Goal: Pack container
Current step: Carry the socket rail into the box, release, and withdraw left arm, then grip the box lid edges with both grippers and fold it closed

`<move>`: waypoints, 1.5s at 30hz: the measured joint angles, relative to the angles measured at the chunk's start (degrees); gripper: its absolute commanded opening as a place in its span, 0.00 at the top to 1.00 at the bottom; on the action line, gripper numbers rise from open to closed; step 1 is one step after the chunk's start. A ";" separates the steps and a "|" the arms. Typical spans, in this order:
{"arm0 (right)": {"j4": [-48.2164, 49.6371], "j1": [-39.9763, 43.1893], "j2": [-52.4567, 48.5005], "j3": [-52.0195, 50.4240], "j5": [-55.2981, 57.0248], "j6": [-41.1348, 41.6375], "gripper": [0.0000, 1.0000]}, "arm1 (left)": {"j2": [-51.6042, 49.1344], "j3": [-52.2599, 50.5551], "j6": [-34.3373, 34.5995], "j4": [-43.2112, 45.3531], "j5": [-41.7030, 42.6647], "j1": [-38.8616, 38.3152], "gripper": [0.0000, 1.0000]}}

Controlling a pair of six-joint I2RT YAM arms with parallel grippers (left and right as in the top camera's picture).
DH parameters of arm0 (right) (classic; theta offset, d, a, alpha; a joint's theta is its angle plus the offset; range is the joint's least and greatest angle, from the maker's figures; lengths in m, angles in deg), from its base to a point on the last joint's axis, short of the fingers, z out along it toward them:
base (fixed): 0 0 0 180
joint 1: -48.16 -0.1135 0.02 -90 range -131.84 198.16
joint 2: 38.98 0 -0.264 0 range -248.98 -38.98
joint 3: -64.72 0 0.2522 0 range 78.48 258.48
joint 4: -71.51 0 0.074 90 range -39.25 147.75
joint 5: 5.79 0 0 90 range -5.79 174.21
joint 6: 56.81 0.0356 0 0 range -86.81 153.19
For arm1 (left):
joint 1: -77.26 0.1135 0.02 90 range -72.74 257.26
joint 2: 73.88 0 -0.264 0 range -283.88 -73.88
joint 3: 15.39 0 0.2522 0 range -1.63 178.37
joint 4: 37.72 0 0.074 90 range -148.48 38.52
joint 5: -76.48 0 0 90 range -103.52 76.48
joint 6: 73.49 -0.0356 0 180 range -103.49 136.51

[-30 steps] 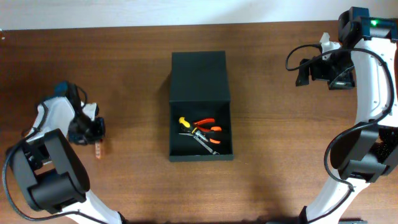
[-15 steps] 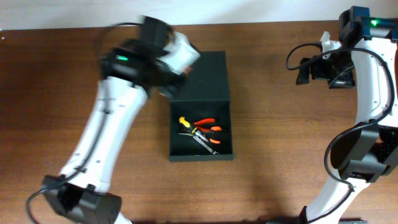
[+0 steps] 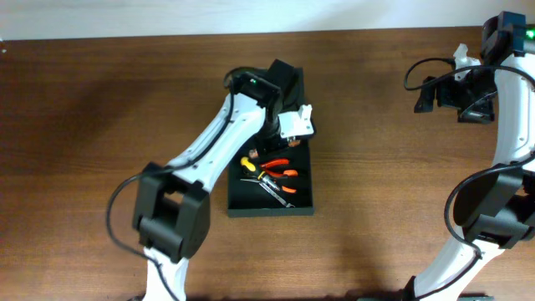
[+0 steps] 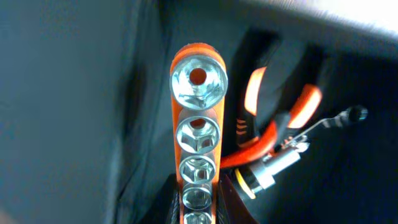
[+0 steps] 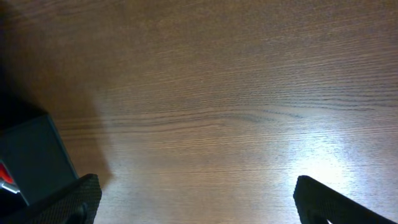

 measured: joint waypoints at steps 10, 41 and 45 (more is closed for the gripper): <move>0.02 -0.02 0.00 0.00 -1.73 0.00 0.01 | -5.11 -0.17 -0.31 -1.38 -0.02 0.31 0.17; 1.90 -15.04 -18.18 0.00 -24.59 -1.73 0.96 | -12.48 20.83 18.40 -10.75 29.03 29.51 0.98; 4.72 -15.45 -21.16 0.00 -26.77 -2.69 0.96 | -20.17 20.65 18.58 -10.56 32.92 30.14 0.98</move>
